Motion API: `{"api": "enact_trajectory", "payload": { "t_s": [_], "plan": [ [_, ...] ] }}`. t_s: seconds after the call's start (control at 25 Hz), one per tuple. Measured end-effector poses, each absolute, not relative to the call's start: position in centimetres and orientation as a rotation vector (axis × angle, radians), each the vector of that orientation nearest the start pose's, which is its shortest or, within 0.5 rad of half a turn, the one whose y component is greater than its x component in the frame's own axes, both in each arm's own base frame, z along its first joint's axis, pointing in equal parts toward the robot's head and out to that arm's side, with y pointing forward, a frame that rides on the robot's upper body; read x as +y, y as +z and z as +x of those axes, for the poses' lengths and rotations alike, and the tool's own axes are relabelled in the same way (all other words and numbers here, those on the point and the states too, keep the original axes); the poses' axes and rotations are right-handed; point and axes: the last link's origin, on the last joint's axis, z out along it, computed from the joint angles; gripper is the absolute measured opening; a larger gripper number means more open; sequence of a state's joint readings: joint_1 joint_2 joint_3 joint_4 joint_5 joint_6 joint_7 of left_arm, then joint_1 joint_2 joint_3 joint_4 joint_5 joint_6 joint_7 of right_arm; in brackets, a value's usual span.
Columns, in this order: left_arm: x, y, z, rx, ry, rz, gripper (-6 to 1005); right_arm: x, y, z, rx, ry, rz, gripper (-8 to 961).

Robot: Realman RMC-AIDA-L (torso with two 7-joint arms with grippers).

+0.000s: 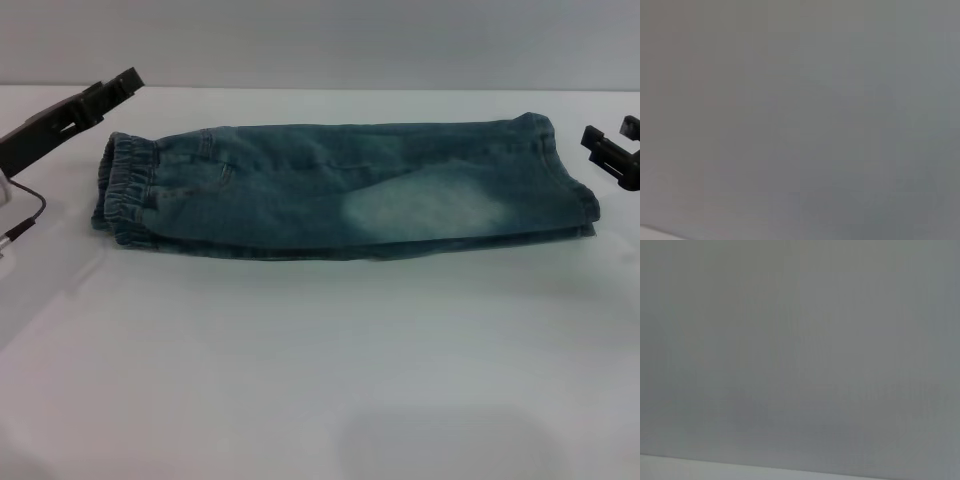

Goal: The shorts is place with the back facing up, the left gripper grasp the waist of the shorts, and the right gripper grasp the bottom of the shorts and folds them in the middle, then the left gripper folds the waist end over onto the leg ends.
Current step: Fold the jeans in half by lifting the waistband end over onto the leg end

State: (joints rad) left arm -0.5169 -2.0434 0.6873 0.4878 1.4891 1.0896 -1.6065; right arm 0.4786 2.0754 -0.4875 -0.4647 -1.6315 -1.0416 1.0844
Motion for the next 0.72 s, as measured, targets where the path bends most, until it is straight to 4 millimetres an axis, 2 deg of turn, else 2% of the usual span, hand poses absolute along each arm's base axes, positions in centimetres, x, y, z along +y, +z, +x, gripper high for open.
{"api": "enact_trajectory", "payload": {
  "t_s": [0.28, 0.4, 0.44, 0.72],
  "plan": [
    [35.6, 4.1, -29.5, -1.149, -1.115, -2.108, 685, 36.5, 3.5, 34.1, 0.767, 0.645, -1.945, 598],
    [34.7, 3.2, -29.7, -1.191, -1.073, -2.175, 683, 36.7, 3.4, 33.9, 0.753, 0.654, -1.941, 598],
    [34.2, 2.2, -29.8, -1.215, -1.026, -2.218, 683, 36.7, 3.4, 33.9, 0.748, 0.657, -1.938, 598],
    [33.5, 0.0, -30.3, -1.273, -0.91, -2.279, 682, 36.9, 3.2, 33.6, 0.733, 0.672, -1.932, 597]
  ]
}}
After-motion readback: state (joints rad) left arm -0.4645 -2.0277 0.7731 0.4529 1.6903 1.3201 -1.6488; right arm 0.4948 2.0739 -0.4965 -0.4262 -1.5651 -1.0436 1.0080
